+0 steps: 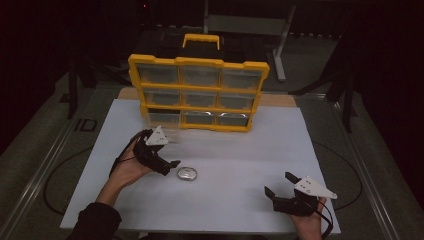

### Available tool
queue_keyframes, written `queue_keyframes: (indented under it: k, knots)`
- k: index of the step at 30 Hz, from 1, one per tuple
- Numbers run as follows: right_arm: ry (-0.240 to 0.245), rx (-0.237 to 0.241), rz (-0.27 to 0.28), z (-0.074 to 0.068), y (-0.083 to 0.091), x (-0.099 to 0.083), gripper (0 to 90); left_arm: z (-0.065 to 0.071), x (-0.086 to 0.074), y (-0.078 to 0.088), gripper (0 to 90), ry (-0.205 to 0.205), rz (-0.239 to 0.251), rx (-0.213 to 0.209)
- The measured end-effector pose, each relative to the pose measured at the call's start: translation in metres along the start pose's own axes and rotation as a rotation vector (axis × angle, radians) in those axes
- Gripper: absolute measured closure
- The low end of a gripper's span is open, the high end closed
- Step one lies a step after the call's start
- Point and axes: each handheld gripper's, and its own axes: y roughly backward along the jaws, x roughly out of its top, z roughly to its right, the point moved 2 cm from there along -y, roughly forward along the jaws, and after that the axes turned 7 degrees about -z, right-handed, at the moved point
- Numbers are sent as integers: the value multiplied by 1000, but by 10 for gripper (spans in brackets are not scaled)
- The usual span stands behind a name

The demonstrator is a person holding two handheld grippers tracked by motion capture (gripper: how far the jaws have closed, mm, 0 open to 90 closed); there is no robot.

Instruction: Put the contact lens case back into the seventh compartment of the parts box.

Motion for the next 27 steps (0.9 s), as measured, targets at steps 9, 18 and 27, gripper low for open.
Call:
queue_keyframes:
  k: [9,18,27]
  knots:
    - [3,3,-2,-1,0,0,83,4,2,-8,0,-18,-20,-20]
    - [4,4,-2,-1,0,0,83,7,3,-15,0,-30,-32,-35]
    - [4,4,-1,-1,-1,0,83,11,5,-22,0,-45,-52,-49]
